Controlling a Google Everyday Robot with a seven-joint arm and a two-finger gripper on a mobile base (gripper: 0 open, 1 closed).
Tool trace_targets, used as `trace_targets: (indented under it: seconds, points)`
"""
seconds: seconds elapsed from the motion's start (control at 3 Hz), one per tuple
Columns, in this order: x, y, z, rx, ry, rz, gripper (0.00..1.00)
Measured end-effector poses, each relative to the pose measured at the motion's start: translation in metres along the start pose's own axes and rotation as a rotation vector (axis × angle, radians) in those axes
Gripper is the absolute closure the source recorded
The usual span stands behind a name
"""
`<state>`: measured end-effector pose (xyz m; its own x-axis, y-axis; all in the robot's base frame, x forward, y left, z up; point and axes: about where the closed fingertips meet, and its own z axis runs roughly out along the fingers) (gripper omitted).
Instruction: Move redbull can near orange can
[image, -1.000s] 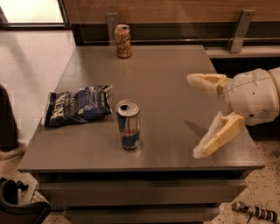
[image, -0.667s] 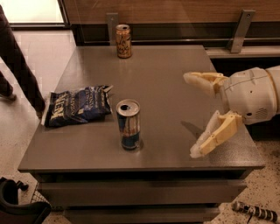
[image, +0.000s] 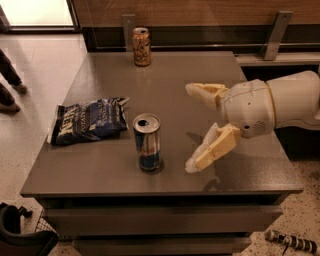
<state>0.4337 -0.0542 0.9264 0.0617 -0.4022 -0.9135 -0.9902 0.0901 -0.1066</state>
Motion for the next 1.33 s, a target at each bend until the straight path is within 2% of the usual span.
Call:
trace_targets:
  seconds: [0.33, 0.67, 1.0, 1.33]
  points:
    - [0.0, -0.007, 0.036, -0.018, -0.061, 0.003, 0.0]
    - [0.003, -0.003, 0.056, -0.028, -0.126, 0.005, 0.0]
    - [0.008, 0.004, 0.059, -0.024, -0.178, 0.011, 0.16]
    - [0.009, 0.014, 0.06, -0.032, -0.229, 0.012, 0.39]
